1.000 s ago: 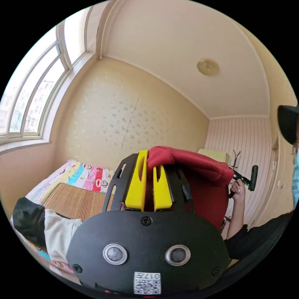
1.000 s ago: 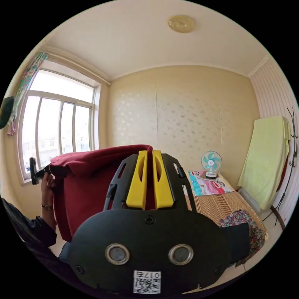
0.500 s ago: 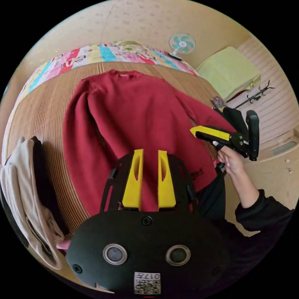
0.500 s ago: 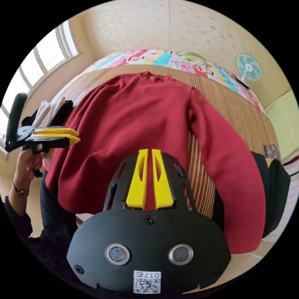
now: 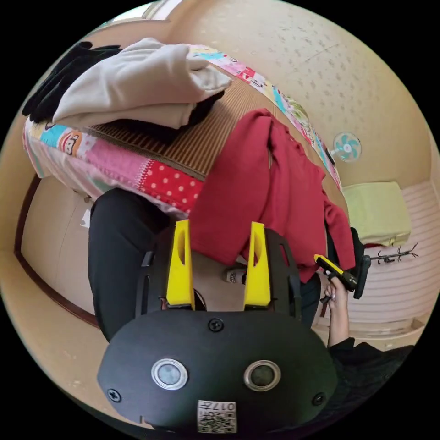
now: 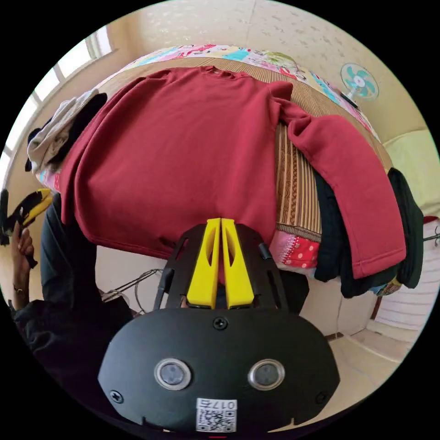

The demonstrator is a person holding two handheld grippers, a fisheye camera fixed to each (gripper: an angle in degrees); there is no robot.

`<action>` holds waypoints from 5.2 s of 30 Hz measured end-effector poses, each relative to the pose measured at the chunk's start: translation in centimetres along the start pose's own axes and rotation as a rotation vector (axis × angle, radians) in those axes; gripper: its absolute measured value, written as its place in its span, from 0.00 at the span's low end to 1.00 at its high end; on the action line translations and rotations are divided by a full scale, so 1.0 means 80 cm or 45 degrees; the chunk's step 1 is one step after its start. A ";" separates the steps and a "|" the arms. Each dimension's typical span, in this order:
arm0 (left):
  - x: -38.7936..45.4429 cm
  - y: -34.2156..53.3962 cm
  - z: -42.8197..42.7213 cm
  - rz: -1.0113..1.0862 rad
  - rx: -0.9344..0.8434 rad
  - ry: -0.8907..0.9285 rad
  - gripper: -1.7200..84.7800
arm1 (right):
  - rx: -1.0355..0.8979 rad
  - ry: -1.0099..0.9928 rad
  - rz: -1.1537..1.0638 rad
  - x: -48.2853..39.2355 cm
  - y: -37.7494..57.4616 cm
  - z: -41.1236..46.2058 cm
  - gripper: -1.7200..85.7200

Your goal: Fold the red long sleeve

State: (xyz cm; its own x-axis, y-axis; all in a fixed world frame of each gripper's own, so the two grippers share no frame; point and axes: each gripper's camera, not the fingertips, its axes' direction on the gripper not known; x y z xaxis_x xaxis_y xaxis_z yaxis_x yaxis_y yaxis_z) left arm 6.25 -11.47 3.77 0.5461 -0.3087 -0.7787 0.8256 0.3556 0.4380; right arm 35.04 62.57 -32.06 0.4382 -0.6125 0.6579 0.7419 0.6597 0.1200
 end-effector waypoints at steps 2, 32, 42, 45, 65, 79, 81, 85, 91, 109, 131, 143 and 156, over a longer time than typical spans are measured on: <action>-0.036 -0.015 0.013 -0.077 -0.047 -0.018 0.20 | -0.040 -0.215 0.222 0.050 -0.016 -0.012 0.02; 0.352 -0.215 -0.012 0.780 -0.086 0.438 0.15 | 0.152 -0.442 0.274 0.180 0.024 -0.161 0.04; 0.171 -0.038 0.086 0.768 -0.336 -0.266 0.08 | 0.226 -0.400 0.343 0.180 -0.032 -0.155 0.10; 0.152 -0.018 0.069 0.721 -0.415 -0.304 0.06 | 0.184 -0.298 0.292 0.160 -0.037 -0.156 0.08; 0.006 -0.010 -0.022 0.253 -0.225 0.080 0.02 | 0.387 -0.114 1.089 0.273 0.053 -0.229 0.15; -0.068 -0.011 -0.031 0.150 -0.214 0.259 0.01 | 0.485 -0.177 1.223 0.264 0.064 -0.182 0.10; -0.076 -0.010 -0.042 0.136 -0.183 0.311 0.01 | 0.693 -0.137 1.147 0.235 0.058 -0.228 0.08; -0.082 -0.002 -0.058 0.120 -0.129 0.386 0.01 | 1.085 -0.209 0.875 0.168 -0.021 -0.349 0.07; -0.041 0.013 -0.050 0.256 -0.168 0.382 0.07 | 0.963 -0.666 0.247 0.022 -0.210 -0.354 0.09; 0.142 -0.031 0.102 0.700 -0.283 -0.082 0.02 | 0.194 -0.192 0.221 -0.053 0.079 -0.060 0.06; 0.072 -0.071 0.051 0.494 -0.179 0.021 0.14 | 0.194 -0.284 0.442 0.035 0.116 -0.087 0.15; -0.024 -0.059 -0.059 0.275 -0.210 0.916 0.07 | 0.680 -1.143 0.375 0.138 0.217 -0.241 0.06; 0.048 -0.137 -0.143 0.331 0.111 1.067 0.08 | 0.797 -1.097 0.368 0.164 0.084 -0.321 0.06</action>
State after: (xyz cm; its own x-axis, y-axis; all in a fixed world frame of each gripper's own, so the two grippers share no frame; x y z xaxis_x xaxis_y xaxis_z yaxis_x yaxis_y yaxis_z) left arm -2.33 -6.48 -9.12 0.4627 0.5336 -0.7079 0.7162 0.2456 0.6533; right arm 58.81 47.75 -41.73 -0.1273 -0.0516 0.9905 0.1734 0.9821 0.0735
